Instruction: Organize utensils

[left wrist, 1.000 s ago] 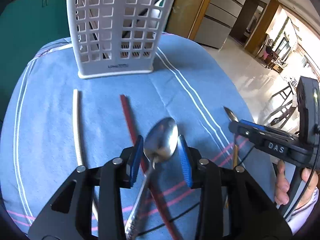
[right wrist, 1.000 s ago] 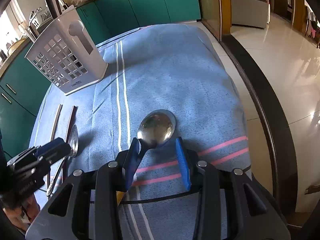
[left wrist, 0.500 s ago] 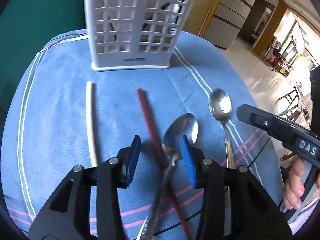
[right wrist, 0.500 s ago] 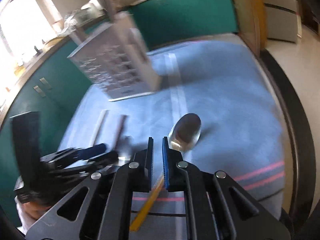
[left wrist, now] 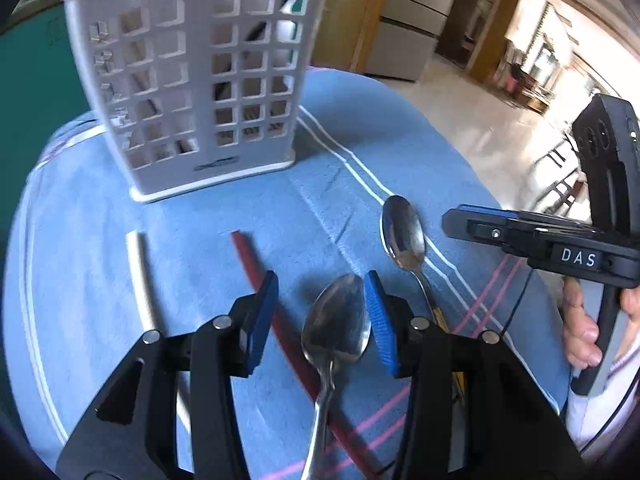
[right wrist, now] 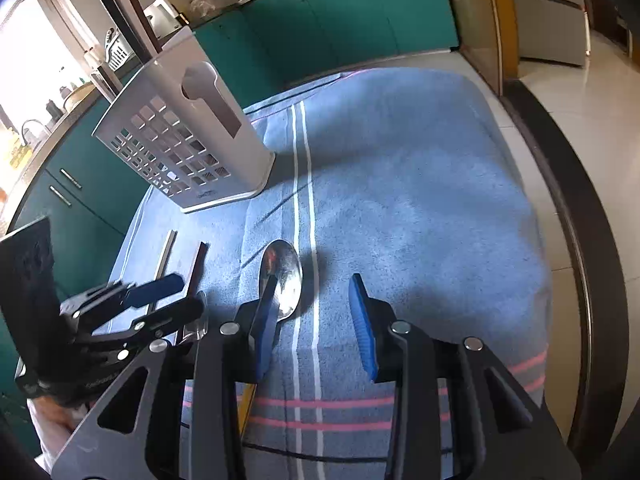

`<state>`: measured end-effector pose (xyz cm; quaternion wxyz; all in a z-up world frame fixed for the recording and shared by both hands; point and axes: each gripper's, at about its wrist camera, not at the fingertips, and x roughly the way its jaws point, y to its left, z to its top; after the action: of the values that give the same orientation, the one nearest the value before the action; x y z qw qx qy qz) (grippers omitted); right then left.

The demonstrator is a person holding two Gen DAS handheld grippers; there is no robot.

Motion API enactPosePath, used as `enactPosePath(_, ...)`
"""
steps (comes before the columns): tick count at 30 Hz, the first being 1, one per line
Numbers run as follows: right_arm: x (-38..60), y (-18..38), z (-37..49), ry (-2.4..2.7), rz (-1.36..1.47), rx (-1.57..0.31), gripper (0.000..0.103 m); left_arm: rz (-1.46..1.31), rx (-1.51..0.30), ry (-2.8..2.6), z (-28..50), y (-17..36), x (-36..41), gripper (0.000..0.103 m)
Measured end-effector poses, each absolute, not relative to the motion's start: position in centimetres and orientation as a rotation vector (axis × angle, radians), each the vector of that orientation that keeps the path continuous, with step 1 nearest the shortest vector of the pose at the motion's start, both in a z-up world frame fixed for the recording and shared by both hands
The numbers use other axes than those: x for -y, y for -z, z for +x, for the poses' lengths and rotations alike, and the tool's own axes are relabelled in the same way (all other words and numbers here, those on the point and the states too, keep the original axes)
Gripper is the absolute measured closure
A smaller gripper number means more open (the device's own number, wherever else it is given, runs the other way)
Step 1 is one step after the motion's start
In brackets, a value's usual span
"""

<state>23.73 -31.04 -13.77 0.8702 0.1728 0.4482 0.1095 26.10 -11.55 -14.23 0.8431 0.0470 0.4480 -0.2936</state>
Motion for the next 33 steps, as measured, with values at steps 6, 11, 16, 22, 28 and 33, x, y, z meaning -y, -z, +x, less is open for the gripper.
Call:
enactPosePath(6, 31.0, 14.6, 24.3, -0.256, 0.379, -0.959, 0.068, 0.089, -0.991, 0.706, 28.0, 15.2, 11.9, 0.068)
enactPosePath(11, 30.8, 14.6, 24.3, -0.25, 0.363, -0.961, 0.068, 0.067, -0.992, 0.692, 27.9, 15.1, 11.3, 0.077)
enactPosePath(16, 30.2, 14.1, 24.6, -0.254, 0.335, -0.959, 0.063, 0.029, -0.979, 0.692, 27.5, 14.4, 10.5, 0.076)
enactPosePath(22, 30.2, 13.7, 26.4, -0.294, 0.324, -0.963, 0.059, 0.025, -0.984, 0.726, 27.6, 14.4, 8.9, 0.064)
enactPosePath(28, 30.4, 15.0, 27.6, -0.36, 0.364, -0.983, 0.059, 0.002, -1.018, 0.78, 28.5, 15.1, 8.4, 0.068)
enactPosePath(33, 30.6, 15.1, 27.6, -0.409, 0.38, -0.992, 0.076, -0.009, -1.057, 0.808, 29.0, 15.9, 8.6, 0.09)
